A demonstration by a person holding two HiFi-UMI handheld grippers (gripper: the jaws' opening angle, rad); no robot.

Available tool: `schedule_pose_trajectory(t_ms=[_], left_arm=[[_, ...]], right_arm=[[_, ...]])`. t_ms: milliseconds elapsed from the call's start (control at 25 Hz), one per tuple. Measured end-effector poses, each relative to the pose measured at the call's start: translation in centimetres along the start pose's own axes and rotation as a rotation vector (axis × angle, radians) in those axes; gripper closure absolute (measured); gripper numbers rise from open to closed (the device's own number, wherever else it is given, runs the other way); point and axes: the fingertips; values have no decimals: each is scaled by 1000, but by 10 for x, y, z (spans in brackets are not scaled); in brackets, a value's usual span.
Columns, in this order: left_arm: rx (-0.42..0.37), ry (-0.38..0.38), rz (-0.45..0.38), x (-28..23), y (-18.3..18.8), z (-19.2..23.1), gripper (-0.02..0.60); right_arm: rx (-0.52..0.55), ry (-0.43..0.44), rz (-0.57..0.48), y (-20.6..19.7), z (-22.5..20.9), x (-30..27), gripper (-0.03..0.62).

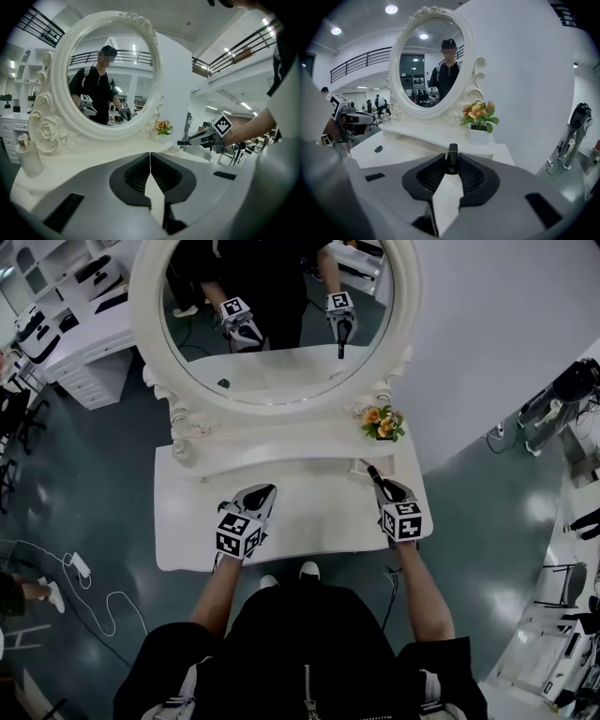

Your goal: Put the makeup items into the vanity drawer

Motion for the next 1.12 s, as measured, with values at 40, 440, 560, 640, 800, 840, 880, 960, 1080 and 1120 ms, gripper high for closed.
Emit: schedule_pose_trajectory(t_ms=[40, 440, 560, 640, 800, 840, 880, 960, 1080, 1120], left_arm=[[-1, -5, 3, -2, 0, -1, 560], [16, 21, 25, -6, -5, 12, 560], [30, 44, 30, -5, -8, 20, 560], [42, 60, 32, -4, -9, 25, 560], [63, 90, 35, -5, -11, 34, 560], [69, 96, 36, -5, -11, 35, 560], [76, 103, 35, -5, -12, 35, 560], [86, 118, 35, -5, -12, 36, 560], [94, 146, 37, -3, -13, 40, 560], [102, 154, 36, -3, -14, 40, 560]], right_arm=[[-12, -9, 6, -3, -6, 0, 505], [-12, 0, 112, -12, -32, -36, 505], [0, 34, 167, -15, -34, -53, 503], [7, 56, 199, -18, -34, -62, 503], [17, 75, 240, -16, -36, -80, 503], [18, 78, 247, -16, -37, -83, 503], [17, 83, 256, -16, -38, -86, 503], [12, 96, 275, -16, -40, -94, 503], [-5, 126, 301, -14, -37, -108, 502], [-8, 135, 309, -14, -37, -111, 502]])
Point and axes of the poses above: the fingertips, and each gripper's own axes: x backward along the fingers, z to its left, y out of its top, and after that the axes turned 8 degrees about z, right-handed
